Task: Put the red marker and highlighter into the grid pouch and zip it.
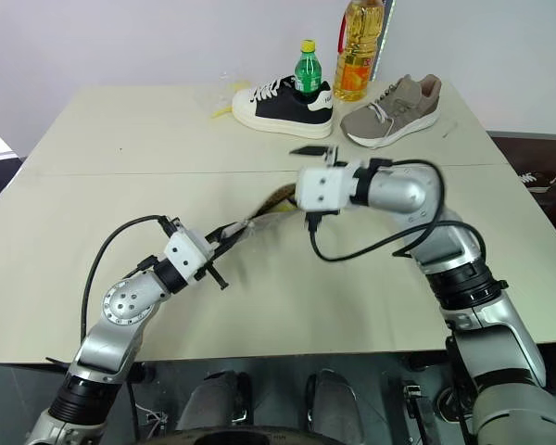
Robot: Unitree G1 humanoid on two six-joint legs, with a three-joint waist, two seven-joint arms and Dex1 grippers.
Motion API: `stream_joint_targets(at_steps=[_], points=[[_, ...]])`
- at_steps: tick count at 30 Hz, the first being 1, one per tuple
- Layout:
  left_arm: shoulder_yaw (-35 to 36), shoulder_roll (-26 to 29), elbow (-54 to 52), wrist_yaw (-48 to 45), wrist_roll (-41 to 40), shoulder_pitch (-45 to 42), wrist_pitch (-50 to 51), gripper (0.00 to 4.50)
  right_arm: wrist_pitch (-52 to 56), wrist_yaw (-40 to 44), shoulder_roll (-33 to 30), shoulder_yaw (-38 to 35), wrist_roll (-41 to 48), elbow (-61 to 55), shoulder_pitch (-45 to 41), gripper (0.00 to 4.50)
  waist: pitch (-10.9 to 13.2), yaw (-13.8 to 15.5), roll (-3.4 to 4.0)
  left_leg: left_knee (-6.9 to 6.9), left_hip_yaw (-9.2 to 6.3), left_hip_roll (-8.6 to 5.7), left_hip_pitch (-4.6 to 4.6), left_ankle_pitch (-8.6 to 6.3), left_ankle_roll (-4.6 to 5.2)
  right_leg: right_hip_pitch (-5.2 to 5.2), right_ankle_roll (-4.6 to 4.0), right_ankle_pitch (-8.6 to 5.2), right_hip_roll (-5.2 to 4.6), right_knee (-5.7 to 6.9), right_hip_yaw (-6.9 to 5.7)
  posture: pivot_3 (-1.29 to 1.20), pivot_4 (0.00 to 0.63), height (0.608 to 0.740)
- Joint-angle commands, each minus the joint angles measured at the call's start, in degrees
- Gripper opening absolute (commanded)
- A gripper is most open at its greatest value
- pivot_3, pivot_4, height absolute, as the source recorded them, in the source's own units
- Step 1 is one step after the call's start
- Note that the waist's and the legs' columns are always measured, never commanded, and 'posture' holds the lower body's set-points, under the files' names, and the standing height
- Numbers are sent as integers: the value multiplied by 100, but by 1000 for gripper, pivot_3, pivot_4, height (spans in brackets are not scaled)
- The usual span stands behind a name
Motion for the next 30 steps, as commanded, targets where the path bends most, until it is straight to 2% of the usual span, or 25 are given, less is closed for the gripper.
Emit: stream_joint_targets(at_steps=[1, 5, 9, 16, 19, 25, 26, 30], points=[[268, -237, -90, 209, -408, -282, 228, 0, 1562, 161, 175, -571, 1196, -555, -63, 4112, 0, -1, 0, 1, 0, 0, 0, 0, 0, 1, 0, 0, 0, 0, 0, 0, 150, 702], [432, -605, 0, 404, -778, -547, 467, 0, 3202, 67, 321, -512, 2001, -1367, 479, 4112, -1, 7, -2, -1, -4, 0, 2, -1, 2, 4, -1, 0, -1, -1, -1, 0, 150, 702], [493, -747, -17, 463, -924, -584, 555, 0, 4515, -768, 1064, -381, 2394, -1809, 759, 4112, 0, -34, 1, -5, -3, 3, 5, -1, 2, 3, -1, 0, 0, -1, 0, 0, 150, 702], [551, -770, -53, 537, -994, -570, 600, 0, 4904, -1784, 2016, -208, 2348, -1612, 601, 4112, 1, 6, 1, -2, -3, -3, 3, -1, 2, 2, -2, 0, -1, 1, 0, 0, 150, 702], [515, -774, -111, 565, -954, -509, 612, 0, 4842, -2027, 2292, -210, 2344, -1432, 517, 3220, 0, -2, 1, -4, -3, -3, 2, -1, 2, 0, -2, 0, 0, 1, 0, 0, 150, 702], [519, -781, -173, 610, -937, -410, 603, 0, 4777, -2099, 2374, -293, 2465, -1352, 383, 223, 1, -13, 2, -5, -2, -3, -1, -1, 2, -3, -1, 0, 1, 0, 0, 0, 150, 702], [522, -779, -182, 624, -929, -396, 598, 0, 4749, -2088, 2338, -297, 2459, -1330, 354, 30, 1, -13, 2, -5, -3, -3, -1, -1, 2, -3, -1, 0, 1, 1, 0, 0, 150, 702], [499, -672, -233, 624, -828, -325, 568, 0, 4373, -2175, 2024, -486, 2213, -912, 53, 30, 1, -12, 3, -5, -3, -2, -2, -1, 2, -5, -1, 0, 2, 0, 0, 0, 150, 702]])
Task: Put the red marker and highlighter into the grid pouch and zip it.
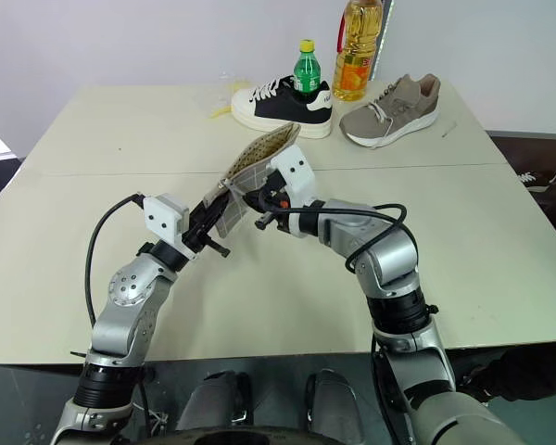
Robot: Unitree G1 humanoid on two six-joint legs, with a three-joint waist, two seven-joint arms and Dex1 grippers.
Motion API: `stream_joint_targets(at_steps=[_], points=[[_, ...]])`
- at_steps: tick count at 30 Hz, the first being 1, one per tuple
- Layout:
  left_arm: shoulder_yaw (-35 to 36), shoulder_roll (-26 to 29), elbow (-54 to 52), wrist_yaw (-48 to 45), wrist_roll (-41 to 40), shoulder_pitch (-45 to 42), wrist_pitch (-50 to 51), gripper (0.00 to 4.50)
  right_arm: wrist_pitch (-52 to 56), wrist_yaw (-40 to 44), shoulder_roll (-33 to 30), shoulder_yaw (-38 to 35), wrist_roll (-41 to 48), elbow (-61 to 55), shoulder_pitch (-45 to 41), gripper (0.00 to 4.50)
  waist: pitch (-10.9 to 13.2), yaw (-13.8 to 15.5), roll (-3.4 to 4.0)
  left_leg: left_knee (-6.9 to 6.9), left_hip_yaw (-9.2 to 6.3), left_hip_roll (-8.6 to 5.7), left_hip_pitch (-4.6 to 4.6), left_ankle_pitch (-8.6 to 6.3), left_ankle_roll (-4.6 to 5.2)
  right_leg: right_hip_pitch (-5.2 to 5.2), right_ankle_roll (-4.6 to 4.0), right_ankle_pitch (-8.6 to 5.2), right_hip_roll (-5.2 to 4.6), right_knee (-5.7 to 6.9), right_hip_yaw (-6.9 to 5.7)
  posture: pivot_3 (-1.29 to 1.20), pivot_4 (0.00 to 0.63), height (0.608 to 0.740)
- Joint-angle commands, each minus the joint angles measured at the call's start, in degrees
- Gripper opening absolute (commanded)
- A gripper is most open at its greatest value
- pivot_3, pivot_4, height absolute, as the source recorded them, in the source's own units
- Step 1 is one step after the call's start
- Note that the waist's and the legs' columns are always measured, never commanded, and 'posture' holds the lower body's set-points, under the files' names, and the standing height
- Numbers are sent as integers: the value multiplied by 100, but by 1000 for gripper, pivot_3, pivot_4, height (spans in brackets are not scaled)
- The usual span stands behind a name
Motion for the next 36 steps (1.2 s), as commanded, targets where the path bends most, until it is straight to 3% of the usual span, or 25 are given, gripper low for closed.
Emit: stream_joint_targets(at_steps=[1, 8, 11, 15, 17, 19, 23, 28, 36], points=[[-2, 121, -329, -20, 80, 61, -114, 0, -474, -134, -246, -343, -185, 311, -393, 30, 0, 0, 0, 0, 1, -1, -1, 0, 0, -1, 0, 0, 0, -1, 0, 0, 150, 702], [-12, 740, -545, -327, 298, 620, -246, 0, -1976, -1120, -1102, -944, -1164, 2378, -1350, 30, 2, 10, 3, -2, 9, -1, -8, 0, 0, -10, 0, 0, -1, -2, 1, 0, 150, 702], [-26, 861, -603, -375, 309, 739, -272, 0, -2212, -777, -1297, -765, -1208, 2468, -1274, 30, 5, -21, 8, -7, 11, 0, -13, 0, 0, -16, 0, 0, -1, -5, 1, 0, 150, 702], [-44, 935, -713, -536, 139, 819, -146, 0, -2136, 641, -1723, -218, -887, 1779, -751, 30, 6, -10, 10, -13, 13, 5, -13, 0, 0, -23, 0, 0, 3, -4, 4, 0, 150, 702], [-2, 1030, -824, -605, 63, 923, -24, 698, -2088, 1376, -2062, -80, -638, 1296, -327, 550, 6, -4, 9, -12, 13, 5, -15, 0, 0, -22, 0, 0, 1, -8, 4, 0, 150, 702], [114, 1156, -958, -660, -57, 1081, 156, 1519, -1972, 1824, -2321, -78, -447, 965, 19, 1347, 5, 4, 8, -10, 11, 4, -17, 0, 1, -21, 1, 0, -1, -10, 4, 0, 150, 702], [495, 1391, -1183, -806, -458, 1687, 502, 3595, -2147, 2430, -2775, -103, -350, 645, 601, 3480, 6, 1, 9, -9, 8, 5, -17, -1, 0, -21, 1, 0, -3, -12, 4, 0, 150, 702], [1255, 1473, -1245, -663, -826, 2510, 948, 3595, -2282, 2864, -3019, -237, -186, 672, 1085, 3480, 9, -2, 5, -10, 7, 8, -15, -2, 0, -22, 0, -2, -2, -17, 4, 0, 150, 702], [1832, 1372, -1110, -317, -782, 2950, 1174, 3595, -2690, 2420, -2662, -304, -402, 1374, 1020, 3480, 10, 35, 4, -10, 0, 8, -23, -2, -1, -37, -4, 0, -2, -60, -2, 0, 150, 702]])
